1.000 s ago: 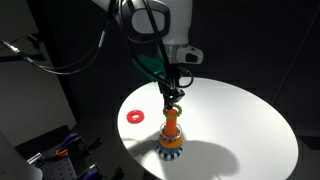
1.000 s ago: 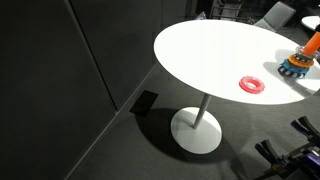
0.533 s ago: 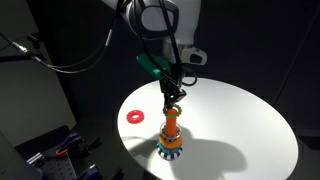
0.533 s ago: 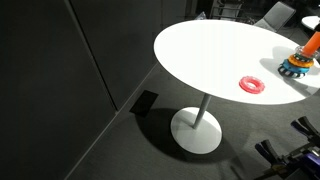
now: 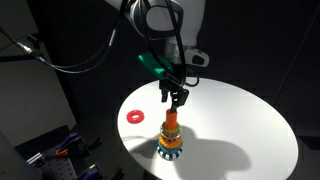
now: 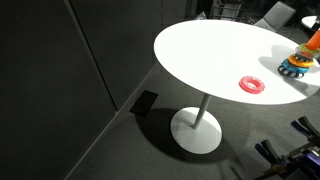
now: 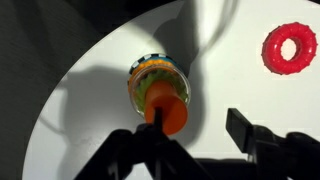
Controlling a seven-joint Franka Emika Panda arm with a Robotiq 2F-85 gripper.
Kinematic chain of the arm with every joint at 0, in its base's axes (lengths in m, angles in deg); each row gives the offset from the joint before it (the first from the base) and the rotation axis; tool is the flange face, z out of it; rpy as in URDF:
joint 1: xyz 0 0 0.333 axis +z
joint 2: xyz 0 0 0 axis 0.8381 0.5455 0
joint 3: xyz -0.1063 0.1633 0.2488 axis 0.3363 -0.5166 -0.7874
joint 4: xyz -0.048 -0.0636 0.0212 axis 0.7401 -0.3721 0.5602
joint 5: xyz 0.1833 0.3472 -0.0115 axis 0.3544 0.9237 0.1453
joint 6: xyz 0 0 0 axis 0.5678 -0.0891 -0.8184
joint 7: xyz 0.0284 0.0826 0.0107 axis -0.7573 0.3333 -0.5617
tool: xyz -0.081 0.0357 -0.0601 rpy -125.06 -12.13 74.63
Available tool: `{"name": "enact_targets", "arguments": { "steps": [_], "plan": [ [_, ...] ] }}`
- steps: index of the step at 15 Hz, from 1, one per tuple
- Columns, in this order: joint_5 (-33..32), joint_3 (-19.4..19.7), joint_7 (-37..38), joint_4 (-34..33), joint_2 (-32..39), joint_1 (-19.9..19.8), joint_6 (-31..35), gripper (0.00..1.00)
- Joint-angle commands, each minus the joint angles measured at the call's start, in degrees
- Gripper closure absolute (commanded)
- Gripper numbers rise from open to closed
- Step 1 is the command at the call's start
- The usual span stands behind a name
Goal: Pick up the green ring and put it on the ring holder
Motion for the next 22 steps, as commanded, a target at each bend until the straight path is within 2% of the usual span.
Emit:
{"name": "enact_targets", "arguments": {
  "steps": [1,3,11,19,20,22],
  "plan": [
    [1.23,-0.36,-0.82,-1.68,0.64,-0.82,-2.00,0.03],
    [1.12,-0.54,-0.83,-1.29,0.09,-0.63,-2.70,0.00],
    [-2.81,-1.53,1.36,1.26,-5.19,0.89,-7.69,0.00],
    [-12.39,-3.35,6.85,6.65,-13.51,2.69,-5.83,0.00],
    [-9.82,-2.76,4.19,4.01,-10.45,2.50,-6.99,0.00],
    [-10.18,-2.88,4.55,4.49,-11.04,2.67,-6.97,0.00]
  ]
}}
